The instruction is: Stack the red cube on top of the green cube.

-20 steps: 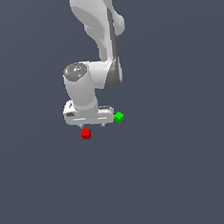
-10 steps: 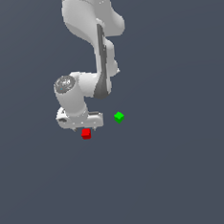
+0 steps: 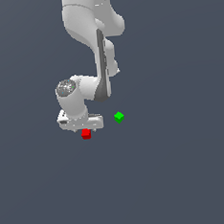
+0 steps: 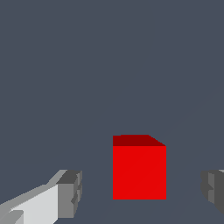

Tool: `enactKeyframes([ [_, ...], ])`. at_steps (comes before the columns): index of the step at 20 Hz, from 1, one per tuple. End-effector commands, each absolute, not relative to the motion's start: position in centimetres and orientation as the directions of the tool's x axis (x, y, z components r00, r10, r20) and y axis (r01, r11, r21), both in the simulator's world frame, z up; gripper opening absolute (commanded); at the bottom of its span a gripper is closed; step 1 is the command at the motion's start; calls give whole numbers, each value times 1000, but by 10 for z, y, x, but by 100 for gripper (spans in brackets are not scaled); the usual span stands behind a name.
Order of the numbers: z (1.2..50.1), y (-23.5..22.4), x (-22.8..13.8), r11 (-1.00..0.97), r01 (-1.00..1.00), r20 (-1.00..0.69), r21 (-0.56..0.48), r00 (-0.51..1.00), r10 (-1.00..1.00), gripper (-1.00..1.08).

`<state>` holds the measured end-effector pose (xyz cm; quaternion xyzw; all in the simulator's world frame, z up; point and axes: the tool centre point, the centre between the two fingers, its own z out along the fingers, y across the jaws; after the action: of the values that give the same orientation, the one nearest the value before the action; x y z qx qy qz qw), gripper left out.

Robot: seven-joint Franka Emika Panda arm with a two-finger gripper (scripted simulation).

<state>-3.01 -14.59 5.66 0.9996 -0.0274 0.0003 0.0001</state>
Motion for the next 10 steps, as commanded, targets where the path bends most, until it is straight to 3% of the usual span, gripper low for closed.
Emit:
enactKeyframes([
  [1, 44, -146, -31, -999, -55, 0, 0, 999, -55, 100],
  [10, 20, -147, -30, -999, -54, 0, 0, 999, -54, 100],
])
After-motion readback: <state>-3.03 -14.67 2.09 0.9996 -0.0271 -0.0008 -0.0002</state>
